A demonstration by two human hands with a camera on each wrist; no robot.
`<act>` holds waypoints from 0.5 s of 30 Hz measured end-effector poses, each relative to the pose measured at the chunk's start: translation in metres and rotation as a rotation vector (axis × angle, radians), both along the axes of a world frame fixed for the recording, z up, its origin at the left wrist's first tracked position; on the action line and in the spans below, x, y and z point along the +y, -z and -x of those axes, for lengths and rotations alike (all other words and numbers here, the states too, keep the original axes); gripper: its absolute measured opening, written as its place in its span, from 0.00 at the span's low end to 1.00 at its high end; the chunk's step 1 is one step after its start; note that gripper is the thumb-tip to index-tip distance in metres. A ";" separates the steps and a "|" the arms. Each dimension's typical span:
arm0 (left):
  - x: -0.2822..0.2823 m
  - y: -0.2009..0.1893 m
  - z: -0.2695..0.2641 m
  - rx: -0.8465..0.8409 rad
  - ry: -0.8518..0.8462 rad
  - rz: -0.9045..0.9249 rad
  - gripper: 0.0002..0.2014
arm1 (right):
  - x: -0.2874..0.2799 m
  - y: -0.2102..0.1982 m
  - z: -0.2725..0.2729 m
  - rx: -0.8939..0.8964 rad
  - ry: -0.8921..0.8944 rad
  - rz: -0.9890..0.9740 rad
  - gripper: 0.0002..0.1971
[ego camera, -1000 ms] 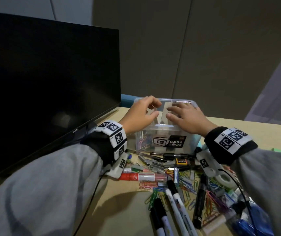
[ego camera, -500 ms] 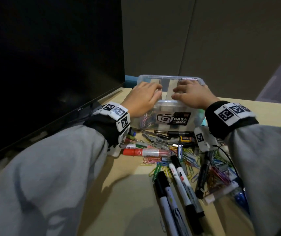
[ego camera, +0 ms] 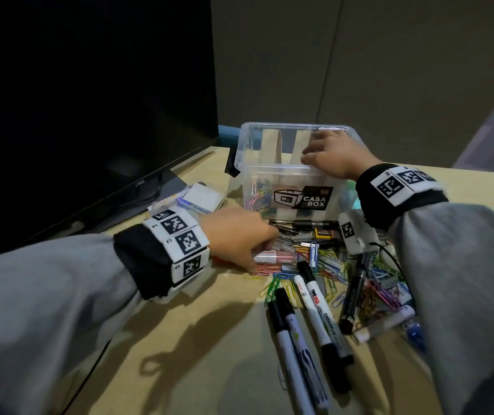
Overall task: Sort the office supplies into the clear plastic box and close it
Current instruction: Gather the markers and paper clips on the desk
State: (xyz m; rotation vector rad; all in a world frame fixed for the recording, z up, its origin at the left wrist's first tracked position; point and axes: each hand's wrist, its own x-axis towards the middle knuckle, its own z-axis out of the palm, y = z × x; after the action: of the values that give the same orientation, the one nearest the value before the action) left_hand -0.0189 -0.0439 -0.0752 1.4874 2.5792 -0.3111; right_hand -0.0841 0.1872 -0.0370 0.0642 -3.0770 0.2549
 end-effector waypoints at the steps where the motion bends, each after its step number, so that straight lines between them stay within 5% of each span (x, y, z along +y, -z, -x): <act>1: 0.000 0.000 0.000 -0.004 -0.025 0.021 0.17 | 0.000 -0.001 -0.001 -0.002 0.002 -0.001 0.22; 6: 0.001 0.001 0.003 -0.118 -0.090 -0.024 0.13 | -0.004 -0.005 -0.007 -0.001 0.004 -0.004 0.21; 10: -0.001 -0.026 0.012 -0.382 -0.156 -0.221 0.11 | -0.005 -0.007 -0.009 0.005 0.010 0.040 0.21; 15: 0.000 -0.066 0.031 -0.600 -0.356 -0.815 0.13 | 0.001 -0.007 -0.007 0.071 0.011 0.255 0.20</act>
State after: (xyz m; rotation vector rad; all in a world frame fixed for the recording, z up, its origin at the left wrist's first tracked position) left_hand -0.0498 -0.0437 -0.0089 0.9815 2.4398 1.1553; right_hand -0.0775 0.1879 -0.0304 0.0439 -2.9455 0.6268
